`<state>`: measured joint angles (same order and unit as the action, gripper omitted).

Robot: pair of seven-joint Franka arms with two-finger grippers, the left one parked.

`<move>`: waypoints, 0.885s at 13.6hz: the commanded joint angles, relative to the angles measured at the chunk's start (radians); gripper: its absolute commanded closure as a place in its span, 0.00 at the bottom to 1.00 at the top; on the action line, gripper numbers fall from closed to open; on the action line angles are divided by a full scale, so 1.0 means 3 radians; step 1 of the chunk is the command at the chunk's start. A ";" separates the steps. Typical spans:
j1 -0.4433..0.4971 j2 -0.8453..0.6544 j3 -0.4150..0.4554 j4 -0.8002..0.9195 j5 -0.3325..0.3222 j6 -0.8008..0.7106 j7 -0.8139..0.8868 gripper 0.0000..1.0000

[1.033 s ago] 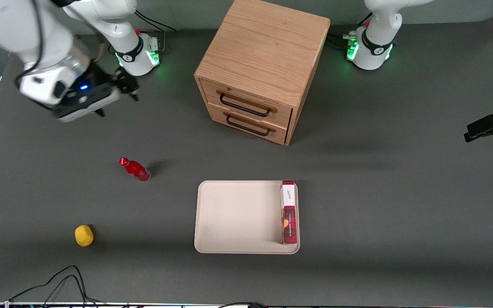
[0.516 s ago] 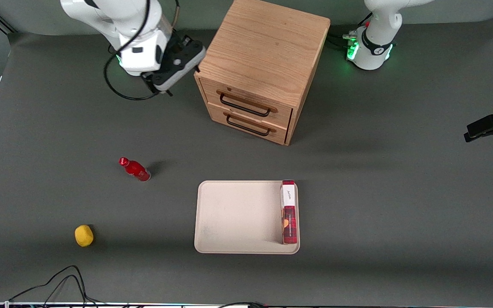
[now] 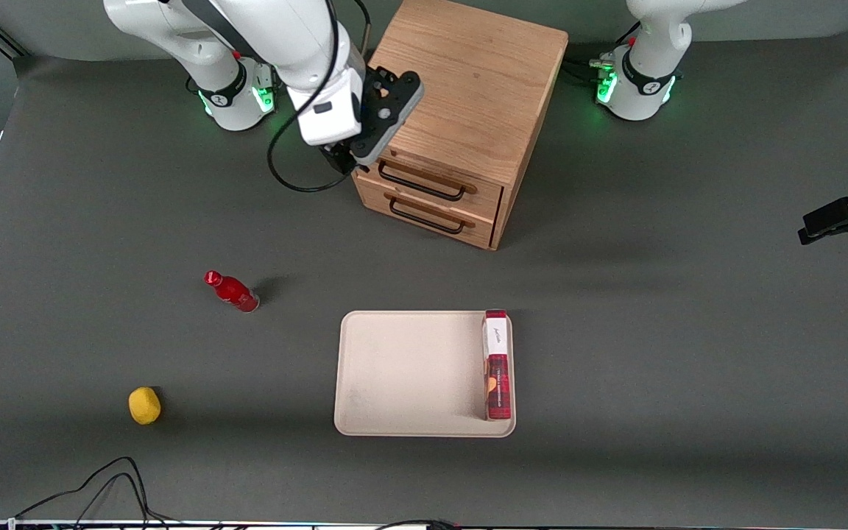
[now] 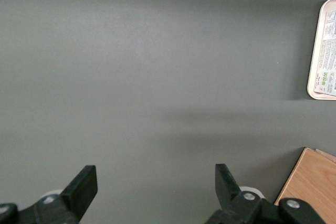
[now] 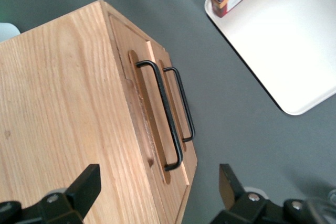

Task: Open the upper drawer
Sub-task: 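Move the right gripper toward the upper drawer's black handle, then lower the right gripper and align it with the upper handle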

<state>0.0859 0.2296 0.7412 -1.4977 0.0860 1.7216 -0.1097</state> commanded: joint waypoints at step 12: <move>0.0158 0.0180 -0.0052 0.0099 -0.0159 -0.0058 -0.0611 0.00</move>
<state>0.1317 0.2558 0.7301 -1.4898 0.0547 1.7188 -0.2723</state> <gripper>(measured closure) 0.000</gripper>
